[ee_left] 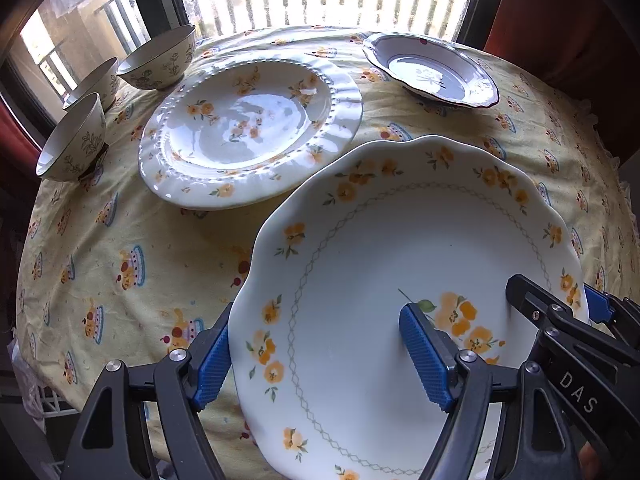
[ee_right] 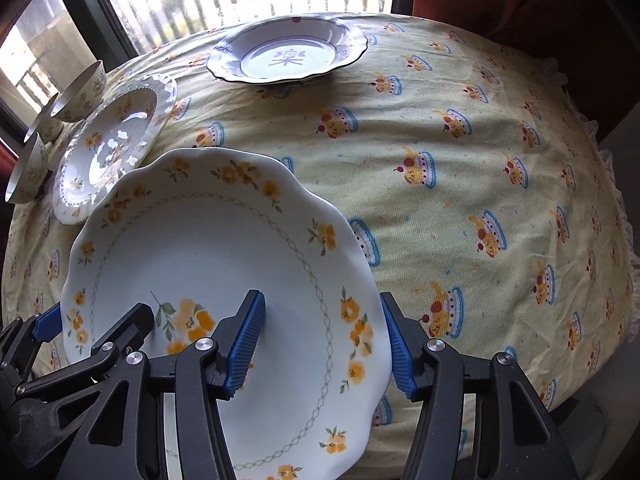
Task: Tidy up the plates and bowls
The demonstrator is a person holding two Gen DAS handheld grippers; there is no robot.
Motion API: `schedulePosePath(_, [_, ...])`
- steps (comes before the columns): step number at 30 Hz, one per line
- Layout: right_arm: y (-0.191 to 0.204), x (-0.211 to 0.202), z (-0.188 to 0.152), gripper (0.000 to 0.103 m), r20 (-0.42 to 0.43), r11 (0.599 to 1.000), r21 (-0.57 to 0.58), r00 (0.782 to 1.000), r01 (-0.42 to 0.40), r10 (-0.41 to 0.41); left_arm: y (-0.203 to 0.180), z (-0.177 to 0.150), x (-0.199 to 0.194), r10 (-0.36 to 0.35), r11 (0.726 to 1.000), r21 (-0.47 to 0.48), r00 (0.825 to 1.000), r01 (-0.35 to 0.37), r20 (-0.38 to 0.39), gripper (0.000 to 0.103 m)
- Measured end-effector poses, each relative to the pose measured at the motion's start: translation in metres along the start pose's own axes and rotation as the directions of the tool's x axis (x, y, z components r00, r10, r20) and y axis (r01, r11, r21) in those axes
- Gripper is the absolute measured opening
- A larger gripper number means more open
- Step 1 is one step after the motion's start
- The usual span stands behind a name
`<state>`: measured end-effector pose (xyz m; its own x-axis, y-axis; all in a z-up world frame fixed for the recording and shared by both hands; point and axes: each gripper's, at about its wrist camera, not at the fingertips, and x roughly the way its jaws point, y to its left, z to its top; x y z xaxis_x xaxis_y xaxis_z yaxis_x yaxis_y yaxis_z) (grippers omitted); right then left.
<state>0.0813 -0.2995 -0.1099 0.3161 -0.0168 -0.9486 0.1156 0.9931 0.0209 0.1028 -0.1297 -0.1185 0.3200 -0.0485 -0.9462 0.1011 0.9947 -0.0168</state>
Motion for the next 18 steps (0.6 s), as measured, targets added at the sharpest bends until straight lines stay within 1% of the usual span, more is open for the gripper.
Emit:
schedulePosePath(9, [0.065, -0.023, 0.000, 0.062, 0.037, 0.999, 0.042, 0.999, 0.019, -0.021, 0.059, 0.002, -0.024, -0.026, 0.999, 0.029, 0.999, 0.025, 0.042, 0.079])
schedulePosePath(13, [0.093, -0.030, 0.000, 0.062, 0.054, 0.999, 0.047, 0.998, 0.020, -0.023, 0.088, 0.006, -0.030, -0.020, 0.999, 0.030, 0.998, 0.018, 0.059, 0.079])
schedulePosePath(18, [0.129, -0.036, -0.001, 0.062, 0.076, 0.998, 0.056, 0.997, 0.027, -0.031, 0.120, 0.009, -0.033, -0.030, 0.999, 0.045, 0.997, 0.027, 0.074, 0.079])
